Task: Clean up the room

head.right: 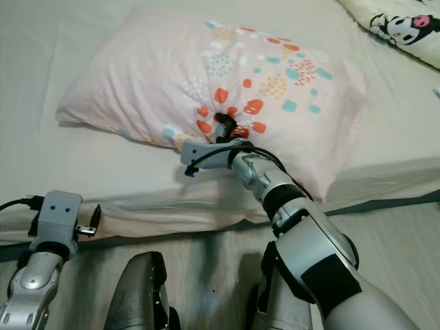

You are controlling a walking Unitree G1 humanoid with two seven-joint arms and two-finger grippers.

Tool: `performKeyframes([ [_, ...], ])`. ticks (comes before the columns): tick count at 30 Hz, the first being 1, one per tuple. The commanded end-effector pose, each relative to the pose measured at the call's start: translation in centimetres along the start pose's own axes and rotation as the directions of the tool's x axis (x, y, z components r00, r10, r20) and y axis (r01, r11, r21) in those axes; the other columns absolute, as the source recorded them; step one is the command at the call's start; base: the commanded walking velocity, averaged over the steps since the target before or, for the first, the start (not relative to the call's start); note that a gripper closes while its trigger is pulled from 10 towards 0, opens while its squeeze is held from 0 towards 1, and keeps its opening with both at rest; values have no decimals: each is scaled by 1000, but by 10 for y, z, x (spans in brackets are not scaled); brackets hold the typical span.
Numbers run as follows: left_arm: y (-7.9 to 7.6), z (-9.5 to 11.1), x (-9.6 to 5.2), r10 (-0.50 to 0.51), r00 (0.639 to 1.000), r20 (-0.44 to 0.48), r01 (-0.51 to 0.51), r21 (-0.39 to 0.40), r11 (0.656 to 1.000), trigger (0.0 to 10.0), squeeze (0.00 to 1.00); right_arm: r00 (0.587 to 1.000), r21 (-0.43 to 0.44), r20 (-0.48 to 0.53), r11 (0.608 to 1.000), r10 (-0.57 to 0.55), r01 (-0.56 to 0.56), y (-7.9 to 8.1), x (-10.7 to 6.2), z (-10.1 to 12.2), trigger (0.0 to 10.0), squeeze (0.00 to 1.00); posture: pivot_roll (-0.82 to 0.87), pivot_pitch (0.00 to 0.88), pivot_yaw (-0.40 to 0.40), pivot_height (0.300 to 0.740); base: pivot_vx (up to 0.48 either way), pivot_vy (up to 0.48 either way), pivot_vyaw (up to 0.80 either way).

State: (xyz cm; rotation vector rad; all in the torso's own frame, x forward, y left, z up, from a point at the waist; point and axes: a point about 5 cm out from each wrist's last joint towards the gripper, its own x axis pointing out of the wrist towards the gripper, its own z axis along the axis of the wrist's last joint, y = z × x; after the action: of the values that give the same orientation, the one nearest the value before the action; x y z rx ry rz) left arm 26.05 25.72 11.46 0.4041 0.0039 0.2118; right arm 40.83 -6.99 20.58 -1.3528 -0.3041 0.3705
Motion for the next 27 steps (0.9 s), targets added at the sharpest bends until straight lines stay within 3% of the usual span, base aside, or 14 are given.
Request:
performKeyframes([
  [1, 5, -5, -6, -7, 999, -37, 8, 16, 1000, 10000, 0, 997, -77, -74, 997, -12, 6, -3, -3, -16, 10000, 0, 271, 440, -26, 515, 0, 0, 0],
  [3, 1, 0, -6, -14, 999, -38, 15, 2, 1000, 10000, 0, 980, -204, -149, 974, -130, 98, -27, -4, -30, 10000, 0, 260, 447, -28, 515, 0, 0, 0],
  [5, -2, 3, -7, -22, 999, -40, 21, -14, 1000, 10000, 0, 962, -301, -195, 945, -190, 125, -38, -6, -39, 10000, 0, 254, 449, -29, 515, 0, 0, 0],
  [7, -3, 3, -7, -23, 999, -41, 22, -17, 1000, 10000, 0, 960, -317, -202, 940, -196, 125, -39, -6, -40, 10000, 0, 254, 449, -29, 515, 0, 0, 0],
  [9, -5, 5, -8, -32, 999, -44, 30, -29, 999, 10000, 0, 947, -393, -236, 913, -218, 112, -40, -10, -48, 10000, 0, 253, 447, -31, 515, 0, 0, 0],
  [13, -6, 6, -8, -33, 998, -45, 31, -33, 999, 10000, 0, 942, -404, -254, 909, -219, 103, -40, -12, -52, 10000, 0, 253, 445, -36, 515, 0, 0, 0],
  [14, -6, 7, -7, -32, 999, -43, 30, -34, 999, 10000, 0, 938, -397, -273, 913, -215, 94, -39, -14, -57, 8471, 0, 253, 444, -39, 515, 0, 0, 0],
  [15, -5, 7, -7, -29, 999, -42, 28, -35, 999, 10000, 0, 934, -393, -285, 915, -214, 90, -39, -15, -61, 0, 0, 253, 444, -38, 515, 0, 0, 0],
  [21, -5, 9, -6, -26, 999, -44, 24, -37, 999, 10000, 0, 930, -372, -301, 924, -213, 92, -40, -18, -66, 0, 0, 249, 442, -43, 515, 0, 0, 0],
  [27, -8, 9, -4, -19, 999, -49, 17, -50, 999, 10000, 0, 910, -334, -303, 926, -283, 177, -61, -22, -75, 0, 0, 231, 426, -57, 515, 0, 0, 0],
])
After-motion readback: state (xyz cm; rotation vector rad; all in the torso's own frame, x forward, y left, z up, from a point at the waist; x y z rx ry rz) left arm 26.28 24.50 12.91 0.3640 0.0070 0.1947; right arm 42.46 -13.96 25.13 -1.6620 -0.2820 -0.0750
